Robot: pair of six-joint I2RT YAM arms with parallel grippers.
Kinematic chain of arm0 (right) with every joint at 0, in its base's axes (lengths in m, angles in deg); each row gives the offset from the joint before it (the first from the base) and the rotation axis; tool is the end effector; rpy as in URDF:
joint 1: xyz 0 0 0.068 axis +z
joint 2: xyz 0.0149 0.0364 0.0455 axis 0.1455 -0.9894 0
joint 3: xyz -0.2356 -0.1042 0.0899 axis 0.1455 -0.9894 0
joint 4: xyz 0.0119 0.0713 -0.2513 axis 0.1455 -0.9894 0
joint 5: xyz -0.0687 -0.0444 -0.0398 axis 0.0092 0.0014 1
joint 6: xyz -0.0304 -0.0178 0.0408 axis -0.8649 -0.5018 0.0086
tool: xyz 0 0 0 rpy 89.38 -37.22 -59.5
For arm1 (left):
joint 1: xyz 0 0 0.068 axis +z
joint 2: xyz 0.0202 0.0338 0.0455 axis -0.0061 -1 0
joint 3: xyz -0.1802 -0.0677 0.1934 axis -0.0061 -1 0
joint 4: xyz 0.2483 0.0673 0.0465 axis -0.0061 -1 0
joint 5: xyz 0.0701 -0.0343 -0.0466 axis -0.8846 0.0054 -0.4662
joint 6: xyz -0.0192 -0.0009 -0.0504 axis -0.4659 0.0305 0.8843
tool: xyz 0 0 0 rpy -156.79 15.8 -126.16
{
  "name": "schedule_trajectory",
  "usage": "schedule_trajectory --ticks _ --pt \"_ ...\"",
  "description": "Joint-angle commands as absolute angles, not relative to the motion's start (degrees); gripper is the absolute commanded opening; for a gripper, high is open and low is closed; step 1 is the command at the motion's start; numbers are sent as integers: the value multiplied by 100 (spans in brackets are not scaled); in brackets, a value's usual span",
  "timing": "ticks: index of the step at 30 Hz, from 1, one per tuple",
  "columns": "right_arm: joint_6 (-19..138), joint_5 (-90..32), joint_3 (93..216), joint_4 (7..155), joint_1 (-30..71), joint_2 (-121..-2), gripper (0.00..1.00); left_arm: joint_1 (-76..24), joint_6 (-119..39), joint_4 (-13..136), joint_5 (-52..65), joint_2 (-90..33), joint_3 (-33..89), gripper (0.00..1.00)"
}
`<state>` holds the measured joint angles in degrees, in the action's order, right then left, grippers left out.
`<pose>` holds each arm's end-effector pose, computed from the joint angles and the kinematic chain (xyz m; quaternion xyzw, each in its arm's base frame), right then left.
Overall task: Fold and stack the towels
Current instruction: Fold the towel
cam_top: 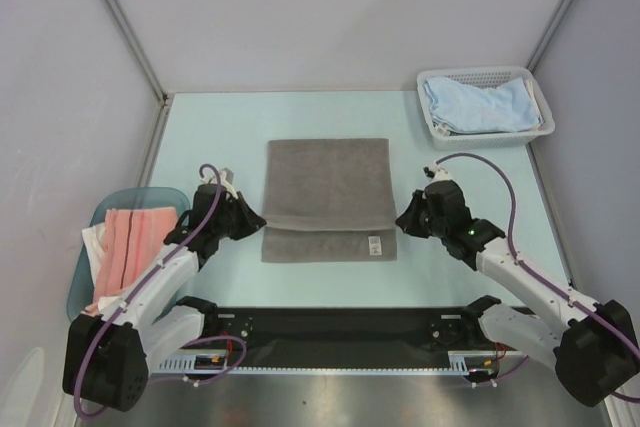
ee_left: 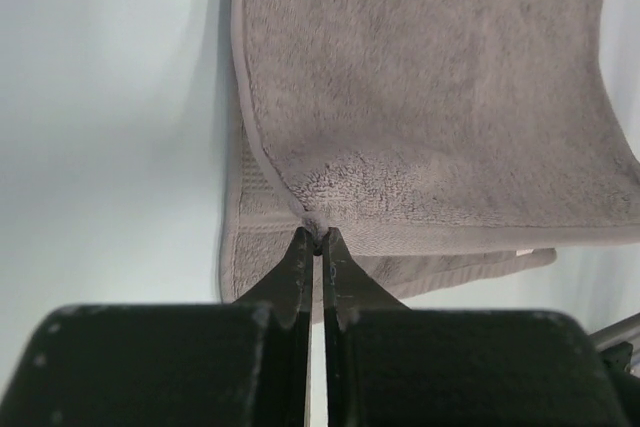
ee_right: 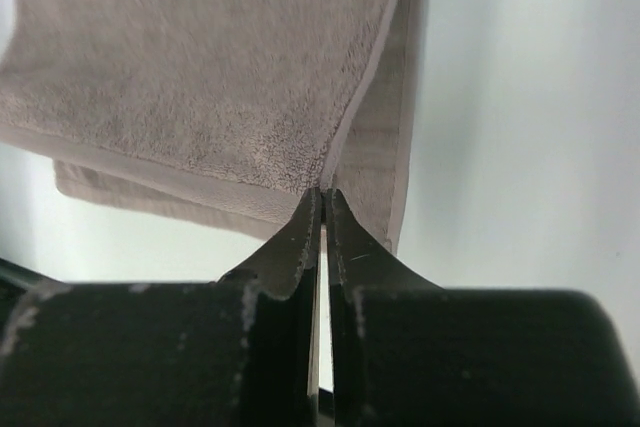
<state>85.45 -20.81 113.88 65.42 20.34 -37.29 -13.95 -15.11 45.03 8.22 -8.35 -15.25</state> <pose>0.1866 0.1014 0.2304 0.0363 0.9000 0.2159 0.3768 0.1910 -0.0549 0.2030 -0.1372 0.8961 -0.2473 0.3421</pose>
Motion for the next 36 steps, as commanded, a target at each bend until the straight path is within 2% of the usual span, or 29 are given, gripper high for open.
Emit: schedule_trajectory --ticks 1,15,28,36 --pt "8747 -2166 11117 6372 2178 -3591 0 -1424 -1388 4440 1037 -608 -1776 0" --pt "8924 -2334 10536 6424 2407 -3644 0 -1547 -1195 4265 1142 -828 -2085 0" --pt "8616 -1947 11766 5361 2319 -3170 0 -1547 -1379 3070 940 -301 -758 0" --pt "8774 -1965 11653 5088 2415 -2687 0 -1547 -1291 2814 1028 95 -905 0"
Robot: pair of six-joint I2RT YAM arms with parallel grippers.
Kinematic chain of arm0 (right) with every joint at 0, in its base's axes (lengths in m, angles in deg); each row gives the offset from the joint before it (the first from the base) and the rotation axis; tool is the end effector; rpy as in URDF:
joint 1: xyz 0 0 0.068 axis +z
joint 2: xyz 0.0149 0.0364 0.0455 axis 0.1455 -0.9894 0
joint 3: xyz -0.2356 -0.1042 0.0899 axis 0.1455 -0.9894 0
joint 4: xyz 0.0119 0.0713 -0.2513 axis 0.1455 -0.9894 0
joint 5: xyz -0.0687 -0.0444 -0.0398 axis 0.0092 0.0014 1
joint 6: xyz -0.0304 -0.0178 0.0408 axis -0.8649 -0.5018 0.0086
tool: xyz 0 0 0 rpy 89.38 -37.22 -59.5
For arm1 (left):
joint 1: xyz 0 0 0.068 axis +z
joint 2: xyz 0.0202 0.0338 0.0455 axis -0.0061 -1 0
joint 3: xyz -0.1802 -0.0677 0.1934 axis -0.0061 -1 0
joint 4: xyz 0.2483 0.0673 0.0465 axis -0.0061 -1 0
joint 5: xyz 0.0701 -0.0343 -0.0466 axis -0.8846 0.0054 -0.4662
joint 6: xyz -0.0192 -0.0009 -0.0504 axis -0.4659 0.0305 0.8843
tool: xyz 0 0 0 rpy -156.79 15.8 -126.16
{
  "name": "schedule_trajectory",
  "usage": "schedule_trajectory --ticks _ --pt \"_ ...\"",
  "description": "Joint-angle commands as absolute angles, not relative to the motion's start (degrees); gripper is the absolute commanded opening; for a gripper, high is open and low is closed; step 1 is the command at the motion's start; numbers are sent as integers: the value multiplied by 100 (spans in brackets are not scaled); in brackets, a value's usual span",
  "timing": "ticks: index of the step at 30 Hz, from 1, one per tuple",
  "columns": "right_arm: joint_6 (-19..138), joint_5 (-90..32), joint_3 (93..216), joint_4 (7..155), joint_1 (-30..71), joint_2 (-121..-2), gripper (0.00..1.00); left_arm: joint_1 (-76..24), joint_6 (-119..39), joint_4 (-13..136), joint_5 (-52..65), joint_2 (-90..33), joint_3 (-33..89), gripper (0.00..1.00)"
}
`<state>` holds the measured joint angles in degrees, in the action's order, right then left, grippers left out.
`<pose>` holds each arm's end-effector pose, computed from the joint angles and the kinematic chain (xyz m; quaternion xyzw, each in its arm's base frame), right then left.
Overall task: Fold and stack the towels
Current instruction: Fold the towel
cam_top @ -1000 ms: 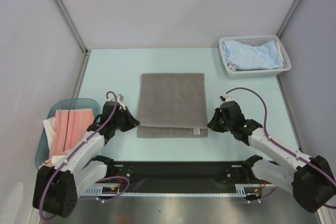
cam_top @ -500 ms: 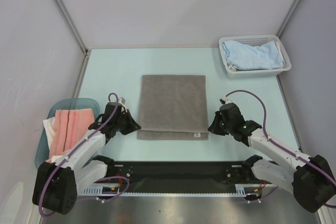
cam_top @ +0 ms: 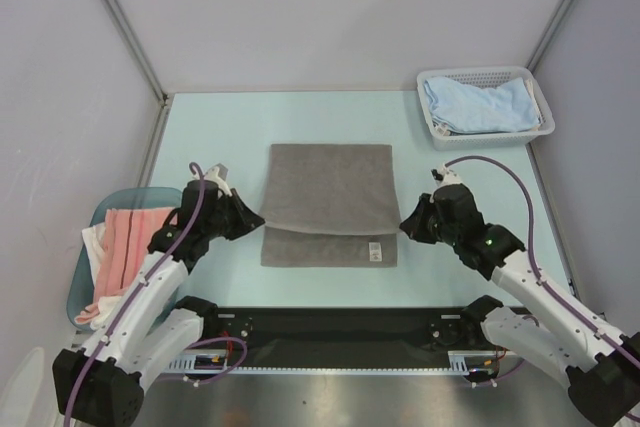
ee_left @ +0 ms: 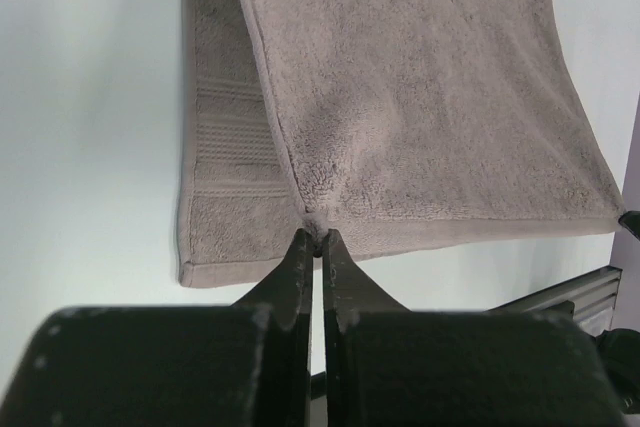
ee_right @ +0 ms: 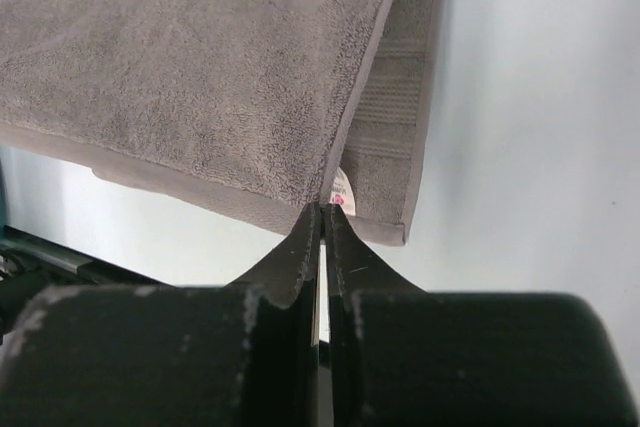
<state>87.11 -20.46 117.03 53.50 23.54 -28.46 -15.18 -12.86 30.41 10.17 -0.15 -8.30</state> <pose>0.1552 0.0956 0.2585 0.0255 0.9002 0.2296 0.3692 0.1675 -0.0540 0.2466 -0.1372 0.8930 -0.2727 0.3307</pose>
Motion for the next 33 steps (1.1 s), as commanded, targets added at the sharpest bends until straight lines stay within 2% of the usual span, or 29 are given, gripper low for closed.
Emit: schedule_trajectory --ticks 1,13,15,24,25,27,28,29,33 --pt "8852 -1982 11591 5097 2459 -2642 0 -1547 -1256 2823 1028 173 -967 0" --pt "9292 -2105 10396 5501 2697 -2405 0 -1564 -703 3279 1292 306 -2066 0" --pt "9362 -2114 10273 5667 2732 -2457 5 -1565 -597 3324 1161 288 -2172 1" --pt "9468 -2272 9868 6046 2881 -2571 7 -1565 -316 3552 1125 218 -2488 1" --pt "9460 -2272 9859 6064 2890 -2572 9 -1565 -298 3561 1107 192 -2489 2" --pt "9460 -2272 9815 6081 2899 -2615 20 -1565 -281 3552 1099 174 -2523 15" --pt "9460 -2281 9798 6099 2916 -2633 25 -1565 -263 3535 1099 191 -2541 18" --pt "9486 -2290 9771 6090 2925 -2624 34 -1565 -263 3517 1099 252 -2533 19" --pt "9407 -2176 9989 5827 2934 -2467 50 -1564 -350 3114 923 464 -2173 24"
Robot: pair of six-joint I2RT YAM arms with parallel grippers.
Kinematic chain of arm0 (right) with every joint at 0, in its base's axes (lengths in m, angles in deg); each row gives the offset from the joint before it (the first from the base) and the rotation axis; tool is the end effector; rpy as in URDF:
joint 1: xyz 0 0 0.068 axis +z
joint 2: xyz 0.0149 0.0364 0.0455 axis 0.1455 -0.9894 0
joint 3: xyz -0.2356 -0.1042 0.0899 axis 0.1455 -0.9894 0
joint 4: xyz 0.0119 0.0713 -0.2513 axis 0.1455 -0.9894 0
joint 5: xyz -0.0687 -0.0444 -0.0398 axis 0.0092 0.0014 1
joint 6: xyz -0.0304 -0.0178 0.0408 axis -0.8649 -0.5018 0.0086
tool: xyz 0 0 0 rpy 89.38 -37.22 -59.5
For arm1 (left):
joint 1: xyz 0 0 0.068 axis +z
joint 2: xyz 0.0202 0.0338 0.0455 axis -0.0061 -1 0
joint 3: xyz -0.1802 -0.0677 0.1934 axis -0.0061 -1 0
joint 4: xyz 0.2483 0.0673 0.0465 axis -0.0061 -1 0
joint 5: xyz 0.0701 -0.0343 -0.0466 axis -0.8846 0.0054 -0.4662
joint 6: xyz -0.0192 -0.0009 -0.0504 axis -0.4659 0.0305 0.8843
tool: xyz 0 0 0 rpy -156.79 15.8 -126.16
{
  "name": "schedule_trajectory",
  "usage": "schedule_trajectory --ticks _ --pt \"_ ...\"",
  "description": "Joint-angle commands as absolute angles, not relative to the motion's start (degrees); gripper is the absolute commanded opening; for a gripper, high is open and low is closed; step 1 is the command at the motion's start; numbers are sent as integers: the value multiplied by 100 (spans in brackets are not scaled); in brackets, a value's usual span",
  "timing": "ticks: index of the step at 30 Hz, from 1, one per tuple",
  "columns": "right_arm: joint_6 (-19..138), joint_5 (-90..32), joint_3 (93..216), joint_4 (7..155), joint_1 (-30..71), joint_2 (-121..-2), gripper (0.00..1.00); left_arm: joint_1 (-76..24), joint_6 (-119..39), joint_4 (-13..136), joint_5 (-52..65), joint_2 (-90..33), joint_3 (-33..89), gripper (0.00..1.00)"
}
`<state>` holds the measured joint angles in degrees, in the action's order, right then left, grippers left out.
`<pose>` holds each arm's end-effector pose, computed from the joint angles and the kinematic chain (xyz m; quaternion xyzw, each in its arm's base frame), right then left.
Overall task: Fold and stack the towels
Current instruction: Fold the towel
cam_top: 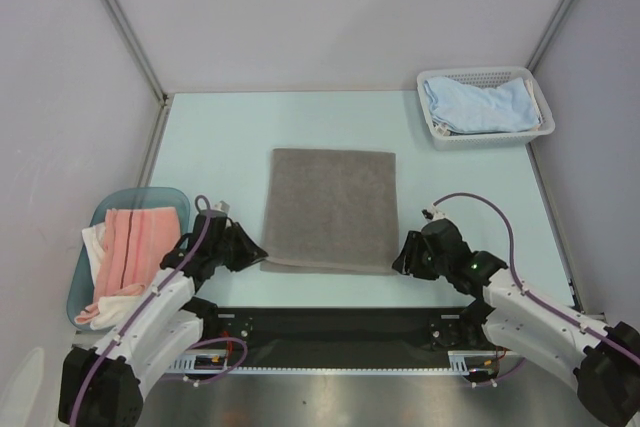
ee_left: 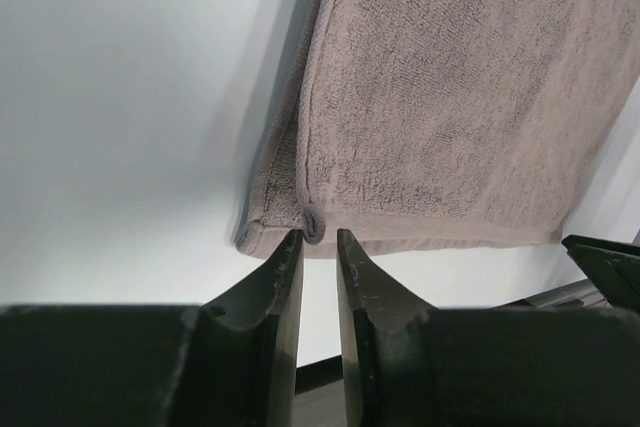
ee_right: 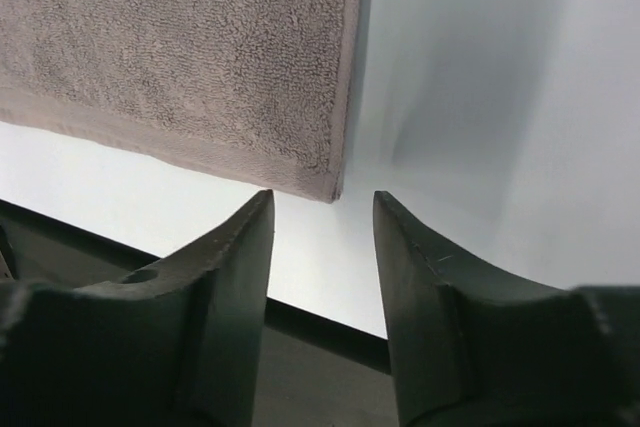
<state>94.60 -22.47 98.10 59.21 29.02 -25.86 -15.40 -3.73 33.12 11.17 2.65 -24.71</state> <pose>0.1219 0.0936 0.1643 0.0357 0.9362 0.2278 0.2652 0.1392 -0.0474 0.1637 -0.2215 0.9114 -0.2627 0.2263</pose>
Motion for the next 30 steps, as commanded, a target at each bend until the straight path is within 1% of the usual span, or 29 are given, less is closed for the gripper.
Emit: schedule_trajectory --ticks 1,2,4,5,6,7,8,9,10,12,13,14,16,19,20,21,23,26,30 --pt "9372 -2019 10086 5757 2925 -2423 51 -1565 -386 2913 853 499 -2042 25" --pt "9346 -1809 10227 5678 2856 -2440 54 -1565 -403 2841 713 517 -1771 30" --pt "9135 -1736 10631 5712 2680 -2571 55 -1556 -544 2735 633 464 -1497 31" --pt "9030 -1762 10772 5860 2557 -2850 55 -1556 -596 2700 581 403 -1217 34" --pt "8872 -1780 10886 5975 2226 -3027 55 -1556 -658 2752 467 289 -1084 36" --pt "8784 -1867 11166 6080 2066 -3220 56 -1538 -702 2839 474 45 -943 38" --pt "8713 -1964 11290 6377 1864 -3692 56 -1547 -755 3119 457 -141 -681 39" --pt "8669 -2052 11422 6554 1514 -3905 56 -1538 -877 3322 318 -316 -574 41" --pt "8608 -2261 11658 6739 1336 -4177 56 -1529 -930 3463 194 -771 -433 46" --pt "8528 -2325 11976 7196 1055 -4950 56 -1529 -1246 4017 -86 -1291 6 46" --pt "8432 -2247 12142 7302 992 -5214 56 -1521 -1334 4175 -140 -1938 190 47" --pt "8370 -2211 12492 7521 957 -5765 56 -1512 -1648 4359 -141 -2214 505 46" --pt "8326 -2437 12837 7854 790 -6278 55 -1494 -1809 4632 -691 -3125 867 48" --pt "8343 -2728 13478 8111 684 -7254 54 -1337 -2082 5046 -503 -4007 1421 47" --pt "8309 -2712 13872 8120 684 -7465 54 -1293 -2169 5107 -379 -4593 1744 46" --pt "8291 -2668 14050 8086 684 -7885 53 -1231 -2205 5117 -300 -4851 1913 45" --pt "8256 -2615 14549 7928 675 -8221 53 -1196 -2319 5064 -203 -5570 2456 45" --pt "8186 -2554 14938 7725 667 -8793 52 -1169 -2512 4757 -194 -6292 3151 46" --pt "8097 -2501 15395 7602 667 -9242 52 -1099 -2680 4432 -53 -6838 3742 47"
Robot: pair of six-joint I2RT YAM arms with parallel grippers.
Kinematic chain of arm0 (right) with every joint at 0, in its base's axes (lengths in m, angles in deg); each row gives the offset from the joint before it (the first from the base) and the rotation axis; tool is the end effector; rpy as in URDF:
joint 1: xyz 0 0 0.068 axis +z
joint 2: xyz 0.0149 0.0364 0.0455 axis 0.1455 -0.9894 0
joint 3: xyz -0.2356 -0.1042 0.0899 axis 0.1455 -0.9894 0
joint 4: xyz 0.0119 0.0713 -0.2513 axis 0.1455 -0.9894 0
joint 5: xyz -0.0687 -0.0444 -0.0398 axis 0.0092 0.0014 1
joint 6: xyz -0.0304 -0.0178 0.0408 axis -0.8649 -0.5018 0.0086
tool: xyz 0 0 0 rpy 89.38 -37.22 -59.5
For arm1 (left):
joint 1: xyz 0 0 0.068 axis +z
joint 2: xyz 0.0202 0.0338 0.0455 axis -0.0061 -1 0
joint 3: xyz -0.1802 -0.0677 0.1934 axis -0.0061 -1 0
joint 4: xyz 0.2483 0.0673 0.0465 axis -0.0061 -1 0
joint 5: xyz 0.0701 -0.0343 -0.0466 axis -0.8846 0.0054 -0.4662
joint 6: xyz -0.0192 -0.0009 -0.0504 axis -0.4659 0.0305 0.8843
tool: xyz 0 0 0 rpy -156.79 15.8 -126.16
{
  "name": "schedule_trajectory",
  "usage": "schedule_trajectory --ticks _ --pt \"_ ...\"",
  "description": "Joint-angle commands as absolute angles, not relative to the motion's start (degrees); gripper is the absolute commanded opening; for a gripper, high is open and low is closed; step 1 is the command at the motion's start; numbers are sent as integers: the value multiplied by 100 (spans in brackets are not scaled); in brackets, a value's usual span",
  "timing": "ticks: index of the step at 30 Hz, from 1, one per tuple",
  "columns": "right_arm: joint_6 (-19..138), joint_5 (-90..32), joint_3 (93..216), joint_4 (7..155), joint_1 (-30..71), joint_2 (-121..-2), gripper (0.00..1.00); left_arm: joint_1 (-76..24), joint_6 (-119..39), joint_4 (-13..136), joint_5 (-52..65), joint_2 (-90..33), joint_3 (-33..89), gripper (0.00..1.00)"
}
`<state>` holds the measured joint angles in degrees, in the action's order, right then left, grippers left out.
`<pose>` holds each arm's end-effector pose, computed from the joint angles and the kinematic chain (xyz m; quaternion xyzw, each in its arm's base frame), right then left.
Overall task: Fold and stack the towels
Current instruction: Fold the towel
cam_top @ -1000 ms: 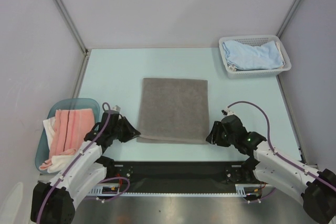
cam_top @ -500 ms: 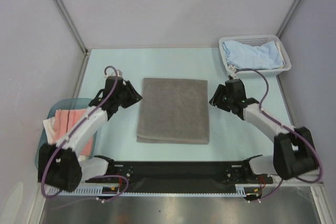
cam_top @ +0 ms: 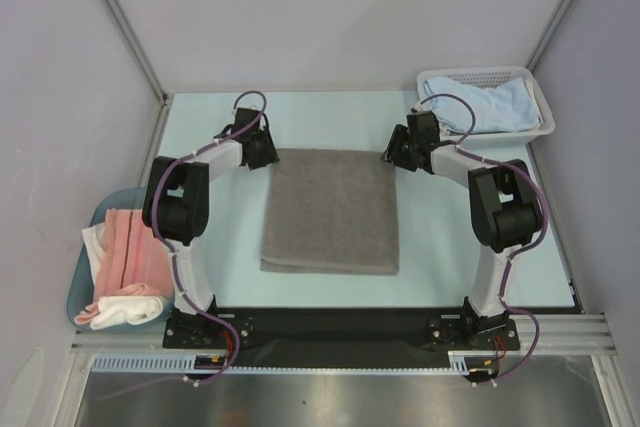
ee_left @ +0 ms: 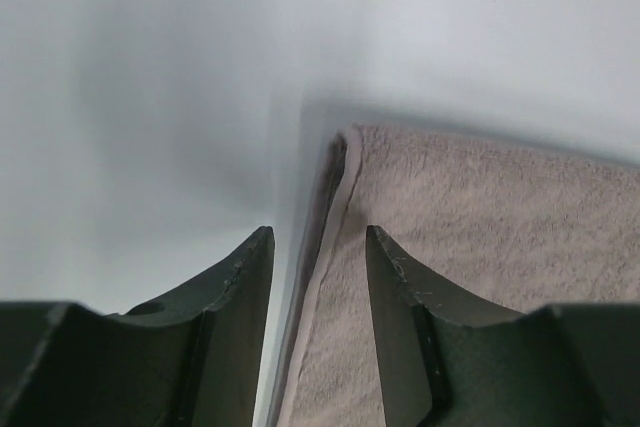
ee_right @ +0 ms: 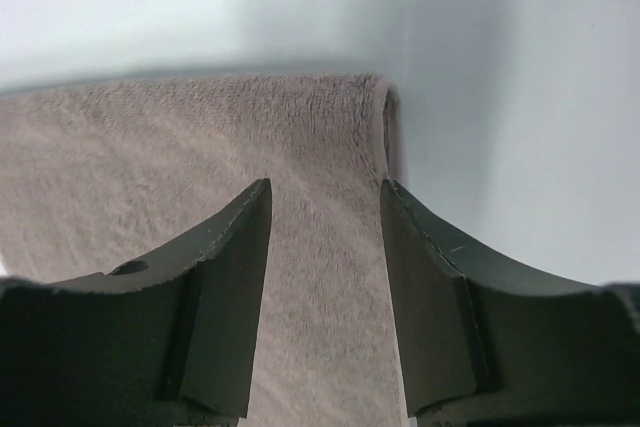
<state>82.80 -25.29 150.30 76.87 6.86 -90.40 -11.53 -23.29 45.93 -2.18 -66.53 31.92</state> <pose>0.4040 0.1122 0.1785 0.1079 0.9130 0.1778 0.3510 0.4164 -0.0872 0.1678 -0.1341 0.9327 -0.1096 0.3163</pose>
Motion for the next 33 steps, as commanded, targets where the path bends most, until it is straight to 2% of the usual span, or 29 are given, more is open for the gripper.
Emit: schedule_trajectory --ticks 1,23,26,32,33 --pt "8071 -2492 15457 7550 658 -9390 52 -1090 -2715 4379 -88 -6918 3839 47" --pt "7711 -1833 16362 7022 666 -10147 49 -1028 -2812 4009 35 -7806 4692 46" --pt "7675 -1824 16512 6952 701 -10235 46 -1037 -2821 3948 70 -7877 4789 45" --pt "7570 -1736 16618 6872 746 -10271 33 -1046 -2856 3895 149 -7886 4780 40" --pt "7570 -1710 16600 6890 746 -10253 30 -1046 -2856 3921 175 -7877 4745 37"
